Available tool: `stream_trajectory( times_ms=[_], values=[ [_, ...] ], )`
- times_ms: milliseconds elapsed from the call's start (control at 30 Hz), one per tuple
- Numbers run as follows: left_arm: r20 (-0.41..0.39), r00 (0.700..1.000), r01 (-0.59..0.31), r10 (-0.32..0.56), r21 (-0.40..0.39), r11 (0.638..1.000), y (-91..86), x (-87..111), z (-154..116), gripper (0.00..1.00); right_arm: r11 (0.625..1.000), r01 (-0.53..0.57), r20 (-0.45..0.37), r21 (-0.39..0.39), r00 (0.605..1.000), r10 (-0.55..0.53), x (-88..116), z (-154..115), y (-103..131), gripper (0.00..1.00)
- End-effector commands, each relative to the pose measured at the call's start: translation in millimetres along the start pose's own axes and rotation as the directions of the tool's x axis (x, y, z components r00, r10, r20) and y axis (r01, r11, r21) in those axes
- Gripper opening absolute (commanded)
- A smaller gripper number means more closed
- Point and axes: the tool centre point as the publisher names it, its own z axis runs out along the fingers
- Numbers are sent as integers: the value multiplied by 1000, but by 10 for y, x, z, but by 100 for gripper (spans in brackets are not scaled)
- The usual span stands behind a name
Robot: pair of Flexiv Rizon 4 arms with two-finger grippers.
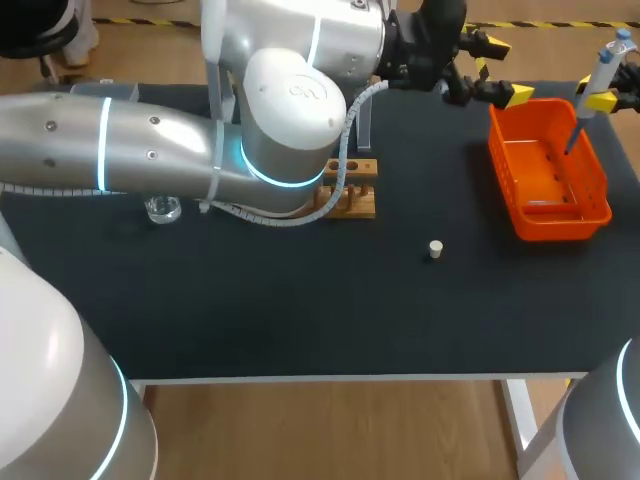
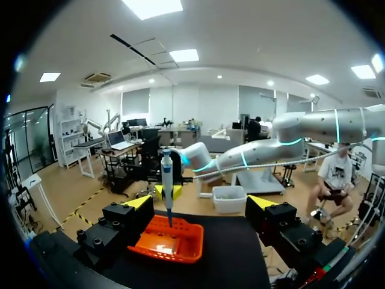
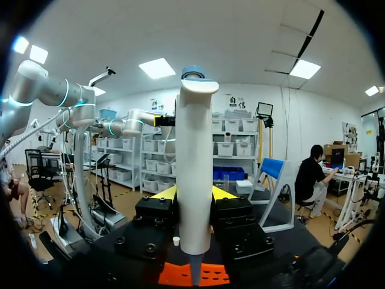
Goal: Invert the test tube, pick up the pipette, mount the tip to pipette, aspirate from beaker and dispense into the tube, eject the tip, return the pipette, and cap with the stopper.
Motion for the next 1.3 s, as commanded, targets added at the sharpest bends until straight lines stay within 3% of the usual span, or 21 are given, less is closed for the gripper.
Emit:
stream_trajectory(
  times_ms=[33,400,767,1300],
  values=[
    [8,1000,-7,7,-11,1000,10,-11,-10,100,1000,0,-5,3,1000,0,-13,-17,4,0],
    [34,997,-66,66,1,998,84,-53,-290,100,1000,0,-5,3,1000,0,-13,-17,4,0],
    [54,998,-41,39,26,999,464,-100,-719,100,1000,0,-5,3,1000,0,-13,-17,4,0],
    [130,991,-17,1,125,992,764,-13,-1192,100,1000,0,-5,3,1000,0,-13,-17,4,0]
  ],
)
